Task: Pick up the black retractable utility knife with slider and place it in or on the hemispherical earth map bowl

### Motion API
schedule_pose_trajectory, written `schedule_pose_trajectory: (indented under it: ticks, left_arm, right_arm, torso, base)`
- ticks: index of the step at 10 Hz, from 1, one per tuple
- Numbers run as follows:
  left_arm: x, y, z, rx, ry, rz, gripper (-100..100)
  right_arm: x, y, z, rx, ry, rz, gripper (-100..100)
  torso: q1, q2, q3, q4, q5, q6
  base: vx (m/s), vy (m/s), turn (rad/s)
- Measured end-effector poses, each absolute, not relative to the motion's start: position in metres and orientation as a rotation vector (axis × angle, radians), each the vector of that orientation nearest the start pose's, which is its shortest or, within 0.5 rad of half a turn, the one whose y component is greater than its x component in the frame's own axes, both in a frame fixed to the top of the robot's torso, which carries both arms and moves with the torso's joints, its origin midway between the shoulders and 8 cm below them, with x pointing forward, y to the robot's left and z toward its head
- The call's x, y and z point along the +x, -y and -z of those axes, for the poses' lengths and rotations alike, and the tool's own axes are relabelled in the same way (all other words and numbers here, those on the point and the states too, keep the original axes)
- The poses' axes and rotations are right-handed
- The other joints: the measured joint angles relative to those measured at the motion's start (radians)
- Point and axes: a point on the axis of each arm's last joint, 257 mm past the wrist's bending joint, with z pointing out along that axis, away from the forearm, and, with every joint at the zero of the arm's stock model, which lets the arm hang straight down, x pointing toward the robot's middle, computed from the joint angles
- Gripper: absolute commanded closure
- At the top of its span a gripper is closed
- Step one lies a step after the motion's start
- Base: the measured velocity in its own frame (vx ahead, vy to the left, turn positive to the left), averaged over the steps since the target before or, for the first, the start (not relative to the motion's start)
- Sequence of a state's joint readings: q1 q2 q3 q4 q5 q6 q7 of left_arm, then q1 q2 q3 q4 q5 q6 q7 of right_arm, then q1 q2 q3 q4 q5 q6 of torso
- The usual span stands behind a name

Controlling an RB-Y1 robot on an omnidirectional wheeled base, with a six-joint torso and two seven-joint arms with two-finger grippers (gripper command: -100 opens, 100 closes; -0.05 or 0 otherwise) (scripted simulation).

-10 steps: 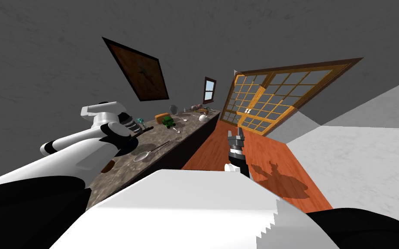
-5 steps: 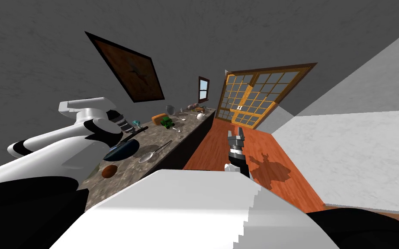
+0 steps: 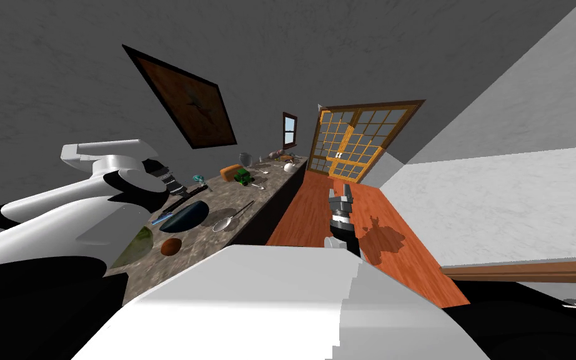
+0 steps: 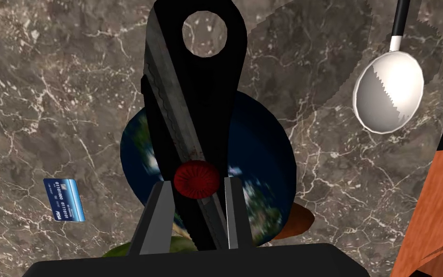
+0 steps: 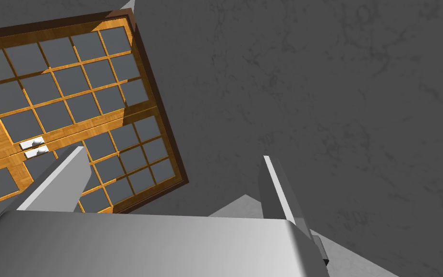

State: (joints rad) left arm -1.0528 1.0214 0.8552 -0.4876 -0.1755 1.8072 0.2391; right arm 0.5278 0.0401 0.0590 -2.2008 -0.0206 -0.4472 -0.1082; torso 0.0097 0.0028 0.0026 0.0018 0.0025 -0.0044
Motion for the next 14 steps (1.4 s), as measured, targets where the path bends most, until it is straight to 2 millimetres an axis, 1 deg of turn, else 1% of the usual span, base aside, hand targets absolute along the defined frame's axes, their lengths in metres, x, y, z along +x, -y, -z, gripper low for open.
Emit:
schedule_pose_trajectory:
  ticks: [1,5,6,7,10,12,13,14]
  left_arm:
    - [0.371,-0.629,0.135,-3.031,-0.642,0.176,-100]
    - [0.371,-0.629,0.135,-3.031,-0.642,0.176,-100]
    - [0.371,-0.629,0.135,-3.031,-0.642,0.176,0]
    - [0.371,-0.629,0.135,-3.031,-0.642,0.176,-100]
    - [0.361,-0.635,0.105,-3.031,-0.62,0.177,-100]
    - [0.355,-0.637,0.091,-3.033,-0.608,0.177,-100]
    - [0.354,-0.638,0.089,-3.031,-0.604,0.178,-100]
    - [0.351,-0.638,0.08,-3.033,-0.598,0.179,-100]
  right_arm:
    - [0.365,0.272,0.032,0.881,-0.636,-1.423,0]
    - [0.365,0.272,0.032,0.881,-0.636,-1.423,0]
    - [0.365,0.272,0.032,0.881,-0.636,-1.423,0]
    - [0.365,0.272,0.032,0.881,-0.636,-1.423,0]
    - [0.365,0.272,0.032,0.881,-0.636,-1.423,0]
    - [0.365,0.272,0.032,0.881,-0.636,-1.423,0]
    - [0.365,0.272,0.032,0.881,-0.636,-1.423,0]
    - [0.365,0.272,0.032,0.881,-0.636,-1.423,0]
  torso:
    - [-0.003,-0.003,-0.001,-0.001,-0.001,0.0]
    - [-0.007,-0.006,-0.003,-0.001,-0.002,0.001]
    - [-0.007,-0.006,-0.003,-0.001,-0.002,0.001]
    - [-0.007,-0.006,-0.003,-0.001,-0.002,0.001]
    - [-0.008,-0.006,-0.003,-0.001,-0.002,0.001]
    - [-0.008,-0.006,-0.003,-0.001,-0.002,0.001]
    - [-0.007,-0.006,-0.003,-0.001,-0.002,0.001]
    - [-0.008,-0.006,-0.003,-0.001,-0.002,0.001]
  base:
    - [-0.006,0.009,0.004]
    - [0.0,0.0,0.0]
    - [0.0,0.0,0.0]
    - [0.001,-0.002,-0.072]
    - [0.003,0.0,-0.057]
    - [0.001,-0.001,-0.021]
    - [0.0,-0.002,-0.053]
    - [0.001,0.001,-0.013]
